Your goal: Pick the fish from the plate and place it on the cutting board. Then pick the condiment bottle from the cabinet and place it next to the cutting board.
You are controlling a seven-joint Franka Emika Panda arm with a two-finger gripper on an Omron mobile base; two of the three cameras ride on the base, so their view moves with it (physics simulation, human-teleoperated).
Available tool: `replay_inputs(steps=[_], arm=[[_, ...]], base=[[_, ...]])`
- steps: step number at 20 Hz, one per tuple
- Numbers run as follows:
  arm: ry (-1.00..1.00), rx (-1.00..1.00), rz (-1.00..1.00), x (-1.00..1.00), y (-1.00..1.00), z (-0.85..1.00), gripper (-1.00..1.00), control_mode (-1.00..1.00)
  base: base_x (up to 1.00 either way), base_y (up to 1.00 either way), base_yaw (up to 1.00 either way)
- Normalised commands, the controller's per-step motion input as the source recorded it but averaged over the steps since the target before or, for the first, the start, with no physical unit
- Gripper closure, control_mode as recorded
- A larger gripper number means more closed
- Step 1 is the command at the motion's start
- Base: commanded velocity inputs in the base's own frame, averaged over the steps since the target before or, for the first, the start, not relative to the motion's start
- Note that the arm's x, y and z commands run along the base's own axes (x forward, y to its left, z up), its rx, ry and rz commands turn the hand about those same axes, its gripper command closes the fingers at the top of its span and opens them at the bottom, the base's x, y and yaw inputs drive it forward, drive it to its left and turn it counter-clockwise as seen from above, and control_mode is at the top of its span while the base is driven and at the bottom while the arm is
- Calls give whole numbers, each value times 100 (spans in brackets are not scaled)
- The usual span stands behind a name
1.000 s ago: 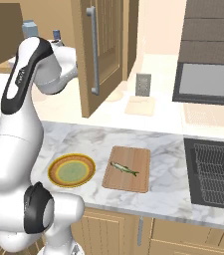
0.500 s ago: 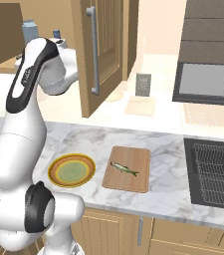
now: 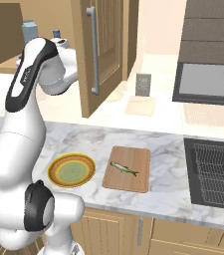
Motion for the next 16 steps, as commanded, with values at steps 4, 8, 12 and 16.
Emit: replay_inputs(steps=[4, 8, 12, 16], arm=[[0, 0, -6, 9, 0, 0, -100, -100], [0, 0, -6, 12, 0, 0, -100, -100], [0, 0, -5, 20, 0, 0, -100, -100], [0, 0, -5, 28, -3, 0, -100, -100]], base=[[0, 0, 0], [0, 0, 0], [0, 0, 0], [0, 0, 0]])
